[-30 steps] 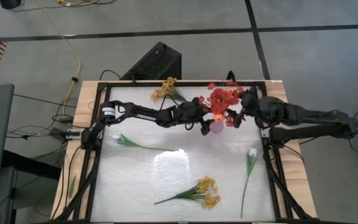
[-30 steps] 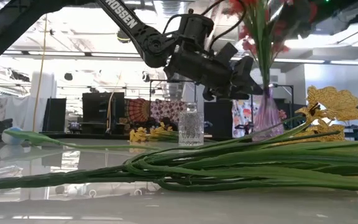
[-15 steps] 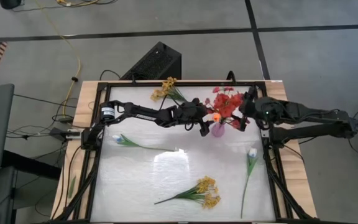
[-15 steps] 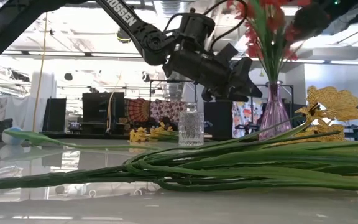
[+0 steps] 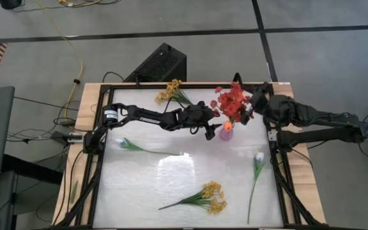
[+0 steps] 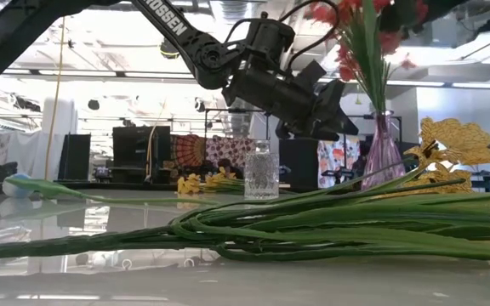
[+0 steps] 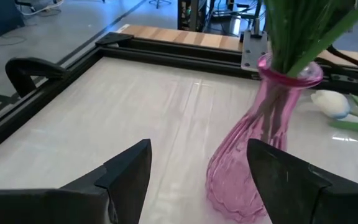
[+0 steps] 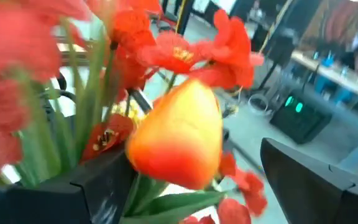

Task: Sort flowers into vase by color
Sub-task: Put the orange flower into the pink flower vase, then put the bottom yellow flower into the transparent flower vase

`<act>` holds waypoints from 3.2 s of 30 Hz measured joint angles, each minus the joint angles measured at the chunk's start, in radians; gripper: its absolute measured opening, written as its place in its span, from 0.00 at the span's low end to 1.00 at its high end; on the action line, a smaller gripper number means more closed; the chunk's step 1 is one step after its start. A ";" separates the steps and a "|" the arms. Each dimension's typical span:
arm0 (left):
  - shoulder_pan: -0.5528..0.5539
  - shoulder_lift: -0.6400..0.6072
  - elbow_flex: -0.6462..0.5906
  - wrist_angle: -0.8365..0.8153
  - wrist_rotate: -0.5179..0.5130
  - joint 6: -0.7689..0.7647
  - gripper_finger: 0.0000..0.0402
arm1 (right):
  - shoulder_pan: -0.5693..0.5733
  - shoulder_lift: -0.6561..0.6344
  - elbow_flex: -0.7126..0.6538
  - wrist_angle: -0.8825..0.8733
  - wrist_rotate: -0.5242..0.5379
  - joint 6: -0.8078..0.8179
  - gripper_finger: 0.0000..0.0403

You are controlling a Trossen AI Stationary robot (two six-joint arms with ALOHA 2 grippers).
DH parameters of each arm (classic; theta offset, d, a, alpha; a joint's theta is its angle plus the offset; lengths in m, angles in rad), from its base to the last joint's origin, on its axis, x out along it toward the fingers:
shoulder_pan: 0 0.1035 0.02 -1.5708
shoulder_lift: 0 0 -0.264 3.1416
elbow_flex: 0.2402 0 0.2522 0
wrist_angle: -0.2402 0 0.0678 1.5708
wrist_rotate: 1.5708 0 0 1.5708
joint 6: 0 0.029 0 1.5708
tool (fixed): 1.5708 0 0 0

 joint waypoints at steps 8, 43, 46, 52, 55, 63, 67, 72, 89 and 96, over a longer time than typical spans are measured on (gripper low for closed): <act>0.000 0.000 0.000 -0.003 0.004 0.002 0.63 | 0.001 0.002 0.000 -0.099 0.000 0.107 0.80; 0.000 0.001 0.000 -0.025 -0.003 -0.001 0.63 | -0.002 -0.091 0.021 -0.020 -0.137 0.210 0.56; 0.000 -0.006 -0.001 -0.037 -0.003 0.001 0.63 | -0.003 -0.092 0.060 -0.042 -0.135 0.204 0.60; 0.000 -0.047 -0.001 -0.087 -0.003 0.024 0.63 | -0.002 -0.090 0.144 -0.043 -0.133 0.152 0.71; 0.000 -0.080 -0.001 -0.157 -0.005 0.044 0.63 | 0.000 -0.090 0.183 -0.062 -0.134 0.157 0.75; -0.012 -0.262 -0.009 -0.414 -0.048 0.119 0.63 | 0.083 -0.058 0.231 -0.150 -0.345 0.324 0.76; -0.052 -0.388 -0.046 -0.530 -0.148 0.180 0.63 | 0.169 -0.012 0.240 -0.152 -0.392 0.383 0.76; -0.118 -0.578 -0.164 -0.571 -0.272 0.222 0.63 | 0.330 0.037 0.246 -0.193 -0.429 0.516 0.76; -0.201 -0.911 -0.860 0.115 -0.059 0.084 0.63 | 0.872 0.416 0.246 -0.603 -0.421 1.504 0.76; -0.280 -0.824 -0.850 0.104 0.177 0.035 0.63 | 0.895 0.670 0.245 -0.549 -0.392 1.442 0.76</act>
